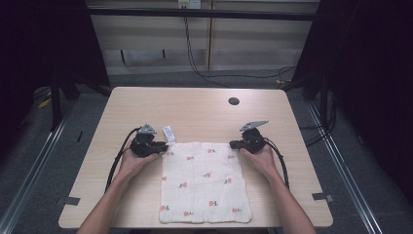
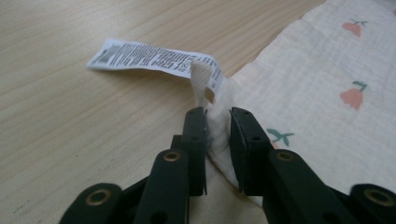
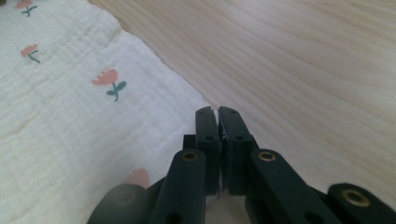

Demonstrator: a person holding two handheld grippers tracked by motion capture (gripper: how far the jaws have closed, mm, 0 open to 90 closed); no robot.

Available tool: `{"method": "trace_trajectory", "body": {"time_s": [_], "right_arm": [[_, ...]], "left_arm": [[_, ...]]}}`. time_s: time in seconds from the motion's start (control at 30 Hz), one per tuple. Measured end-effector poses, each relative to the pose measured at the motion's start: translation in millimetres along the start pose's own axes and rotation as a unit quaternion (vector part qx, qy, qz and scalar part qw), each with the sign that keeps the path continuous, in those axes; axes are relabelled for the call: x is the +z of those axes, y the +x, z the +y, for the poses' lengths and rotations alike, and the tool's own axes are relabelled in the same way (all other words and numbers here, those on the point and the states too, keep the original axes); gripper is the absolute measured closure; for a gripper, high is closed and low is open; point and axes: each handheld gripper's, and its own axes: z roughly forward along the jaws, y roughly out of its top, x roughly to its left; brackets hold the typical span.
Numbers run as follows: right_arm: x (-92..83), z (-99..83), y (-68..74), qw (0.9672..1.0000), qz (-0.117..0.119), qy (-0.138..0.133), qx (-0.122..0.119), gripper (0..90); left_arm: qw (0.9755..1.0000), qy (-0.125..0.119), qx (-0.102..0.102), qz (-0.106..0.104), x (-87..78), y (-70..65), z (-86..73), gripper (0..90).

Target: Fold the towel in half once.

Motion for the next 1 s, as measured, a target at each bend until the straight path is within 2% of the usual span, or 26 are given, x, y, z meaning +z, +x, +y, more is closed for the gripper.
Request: {"method": "trace_trajectory", "body": {"time_s": [0.07,0.13,0.2,0.43,0.5,0.53,0.6,0.77,0.9,1.0], "right_arm": [[0.2,0.1,0.0,1.0000,0.000,-0.001,-0.005,85.6],[0.0,0.2,0.1,1.0000,0.006,0.000,-0.002,78.1],[-0.6,1.1,0.9,0.9999,-0.005,0.004,-0.010,74.8],[-2.2,0.0,2.3,0.9998,-0.010,0.007,-0.017,75.2],[-2.7,-0.2,2.2,0.9998,-0.008,0.008,-0.017,80.4],[-2.7,-0.6,2.0,0.9999,-0.004,0.008,-0.015,84.5],[-2.3,-0.7,3.0,0.9999,0.001,0.007,-0.011,86.5],[-1.3,0.0,1.6,1.0000,0.007,0.002,0.001,87.1],[-4.3,1.8,0.0,0.9999,0.012,-0.009,0.006,87.1],[-9.2,3.9,0.0,0.9996,0.015,-0.017,0.015,87.1]], "left_arm": [[1.0000,-0.001,-0.001,0.002,0.4,-0.4,-0.1,81.7],[1.0000,-0.001,-0.003,-0.001,0.3,0.4,-0.3,83.9],[1.0000,0.002,-0.004,-0.003,-0.2,0.8,-0.3,85.0],[1.0000,0.002,-0.001,-0.001,-0.2,0.1,0.1,86.1],[1.0000,0.001,0.001,-0.004,-0.8,0.6,-0.7,86.2],[1.0000,-0.001,-0.002,-0.008,-0.8,0.9,-1.3,86.2],[0.9999,-0.002,-0.003,-0.014,-0.9,1.6,-1.7,86.4],[0.9996,-0.006,-0.015,-0.021,-3.9,4.1,-2.9,86.7],[0.9987,-0.024,-0.025,-0.037,-10.3,7.3,-2.1,86.7],[0.9985,-0.031,-0.028,-0.036,-13.7,7.2,-1.0,86.6]]}}
